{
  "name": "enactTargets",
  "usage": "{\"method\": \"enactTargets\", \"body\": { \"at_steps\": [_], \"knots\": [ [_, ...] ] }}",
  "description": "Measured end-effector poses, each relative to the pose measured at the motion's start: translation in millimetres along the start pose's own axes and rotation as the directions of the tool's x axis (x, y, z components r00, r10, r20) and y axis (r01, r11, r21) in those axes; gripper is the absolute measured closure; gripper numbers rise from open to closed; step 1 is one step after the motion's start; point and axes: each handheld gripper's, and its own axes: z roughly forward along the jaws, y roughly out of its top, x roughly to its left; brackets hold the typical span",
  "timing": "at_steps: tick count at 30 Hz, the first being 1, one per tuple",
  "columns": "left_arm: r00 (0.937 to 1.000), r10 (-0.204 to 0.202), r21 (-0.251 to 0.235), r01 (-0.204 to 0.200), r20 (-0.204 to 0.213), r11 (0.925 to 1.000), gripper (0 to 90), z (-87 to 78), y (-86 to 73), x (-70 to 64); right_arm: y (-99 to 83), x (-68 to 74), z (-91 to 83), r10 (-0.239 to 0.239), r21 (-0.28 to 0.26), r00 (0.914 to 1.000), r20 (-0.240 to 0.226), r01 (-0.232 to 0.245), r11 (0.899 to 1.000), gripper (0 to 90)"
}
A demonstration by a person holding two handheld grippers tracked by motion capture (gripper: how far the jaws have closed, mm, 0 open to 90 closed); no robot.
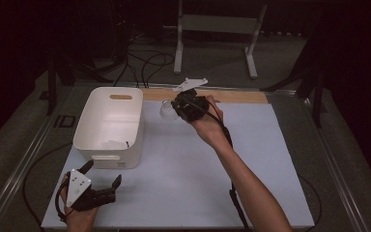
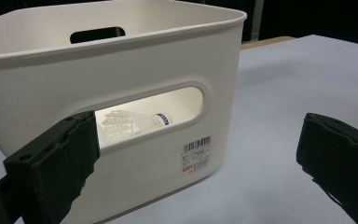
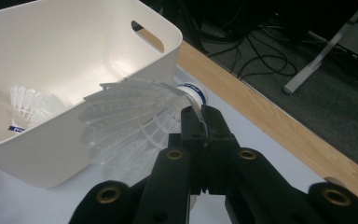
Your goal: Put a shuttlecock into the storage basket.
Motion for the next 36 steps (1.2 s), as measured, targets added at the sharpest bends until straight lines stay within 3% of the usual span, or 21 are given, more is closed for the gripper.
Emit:
{"method": "enactTargets", "body": {
  "at_steps": [36],
  "knots": [
    [1.0, 0.001, 0.001, -0.001, -0.001, 1.0, 0.0, -0.2, -0.2, 0.3, 21.0, 7.5, 2.4, -0.007, -0.043, 0.9997, -0.025, 0.006, 0.999, 89.2]
  ]
}}
